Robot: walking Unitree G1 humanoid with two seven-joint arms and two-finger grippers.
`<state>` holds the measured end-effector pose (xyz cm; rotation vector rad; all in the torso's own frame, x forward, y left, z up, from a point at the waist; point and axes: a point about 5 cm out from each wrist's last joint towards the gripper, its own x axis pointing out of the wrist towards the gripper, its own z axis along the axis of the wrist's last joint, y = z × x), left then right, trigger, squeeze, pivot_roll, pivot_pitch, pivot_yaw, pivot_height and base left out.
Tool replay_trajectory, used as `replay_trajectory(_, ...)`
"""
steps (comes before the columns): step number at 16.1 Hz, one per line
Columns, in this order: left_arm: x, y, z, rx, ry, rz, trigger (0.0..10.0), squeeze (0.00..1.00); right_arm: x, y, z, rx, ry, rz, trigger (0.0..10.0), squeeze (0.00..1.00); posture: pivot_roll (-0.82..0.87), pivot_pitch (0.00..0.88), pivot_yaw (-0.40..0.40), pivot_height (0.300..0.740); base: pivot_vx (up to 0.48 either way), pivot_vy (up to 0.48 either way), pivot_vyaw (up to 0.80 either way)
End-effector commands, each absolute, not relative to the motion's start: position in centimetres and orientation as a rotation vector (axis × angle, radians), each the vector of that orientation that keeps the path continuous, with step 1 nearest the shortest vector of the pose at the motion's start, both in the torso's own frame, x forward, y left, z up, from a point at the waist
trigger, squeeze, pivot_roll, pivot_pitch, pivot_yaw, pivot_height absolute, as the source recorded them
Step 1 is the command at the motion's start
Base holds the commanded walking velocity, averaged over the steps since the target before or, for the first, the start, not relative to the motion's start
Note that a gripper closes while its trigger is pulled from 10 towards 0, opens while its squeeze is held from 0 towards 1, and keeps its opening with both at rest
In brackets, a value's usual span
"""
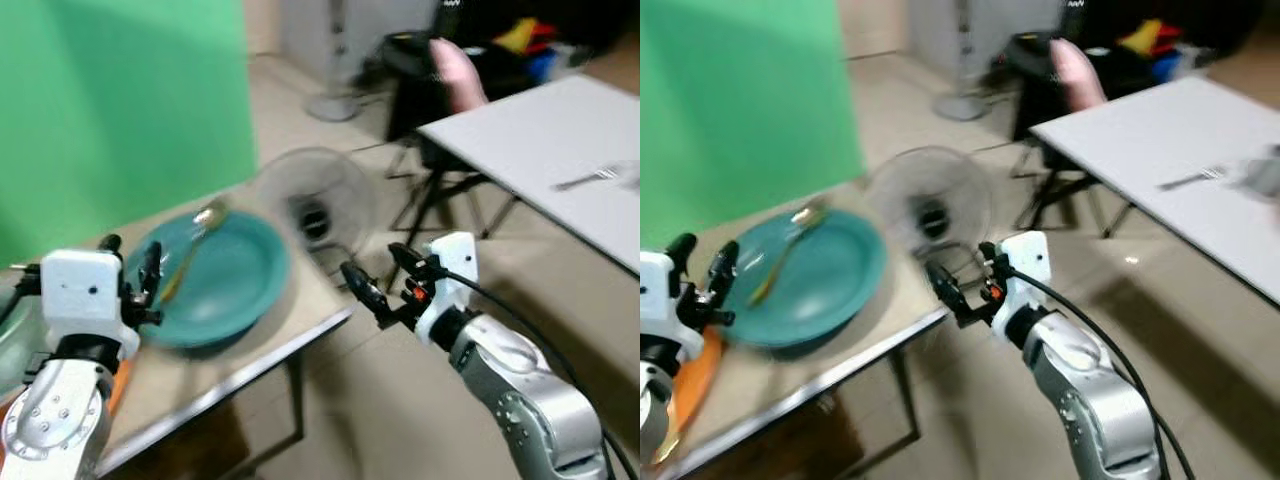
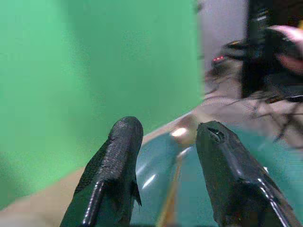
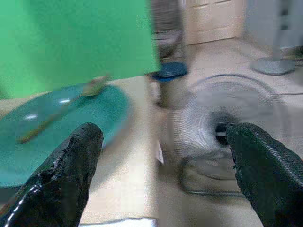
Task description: Setting the table
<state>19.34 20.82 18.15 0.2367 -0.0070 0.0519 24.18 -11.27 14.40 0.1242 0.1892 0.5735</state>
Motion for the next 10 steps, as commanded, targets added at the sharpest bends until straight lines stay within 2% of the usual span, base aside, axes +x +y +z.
replay_trajectory(1, 19.3, 20.6, 18.2, 0.233, -0.008, 0.033, 10.0, 0.0, 24.2, -12.0, 14.6, 0.121, 0.184, 0.553, 10.0, 0.0, 0.01, 0.025, 0.009, 0.74, 0.311, 0.0, 0.0)
replay_trajectory(3, 19.3, 20.9, 18.0, 0.226, 0.006, 0.038, 10.0, 0.0, 24.1, -11.9, 14.6, 0.121, 0.185, 0.562, 10.0, 0.0, 0.01, 0.023, 0.008, 0.74, 0.272, 0.0, 0.0)
replay_trajectory(4, 19.2, 21.4, 17.6, 0.201, 0.037, 0.042, 10.0, 0.18, 24.0, -11.9, 14.6, 0.119, 0.187, 0.568, 10.0, 0.0, 0.01, 0.021, 0.009, 0.74, 0.0, 0.0, 0.0)
replay_trajectory(5, 19.2, 22.1, 17.4, 0.202, 0.049, 0.046, 10.0, 1.0, 24.1, -12.0, 14.6, 0.112, 0.19, 0.573, 10.0, 0.0, 0.01, 0.017, 0.007, 0.74, 0.0, 0.0, 0.0)
replay_trajectory(7, 19.9, 23.3, 17.3, 0.261, 0.1, 0.019, 10.0, 1.0, 24.1, -12.3, 14.5, 0.102, 0.196, 0.587, 10.0, 0.0, 0.0, 0.014, 0.006, 0.74, 0.0, 0.0, 0.0)
replay_trajectory(10, 21.6, 24.2, 16.7, 0.234, 0.168, -0.071, 10.0, 1.0, 24.1, -12.4, 14.6, 0.086, 0.199, 0.626, 10.0, 0.0, -0.01, 0.008, 0.001, 0.74, 0.0, 0.0, 0.0)
